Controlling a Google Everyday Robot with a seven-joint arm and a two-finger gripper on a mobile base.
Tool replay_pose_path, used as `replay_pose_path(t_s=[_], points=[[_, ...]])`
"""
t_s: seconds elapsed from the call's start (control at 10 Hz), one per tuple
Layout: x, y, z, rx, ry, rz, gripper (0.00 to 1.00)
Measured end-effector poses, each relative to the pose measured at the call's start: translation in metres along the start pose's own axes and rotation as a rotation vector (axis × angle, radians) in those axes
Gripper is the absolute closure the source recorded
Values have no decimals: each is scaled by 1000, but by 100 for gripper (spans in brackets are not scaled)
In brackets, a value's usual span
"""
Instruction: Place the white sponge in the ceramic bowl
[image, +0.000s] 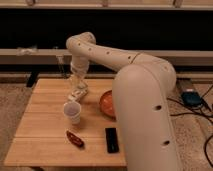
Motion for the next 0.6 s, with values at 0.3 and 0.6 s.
replay_pose_path(t_s=[0.3, 0.6], points=[[38, -24, -9, 18, -4, 101, 100], [87, -58, -12, 43, 18, 233, 100]])
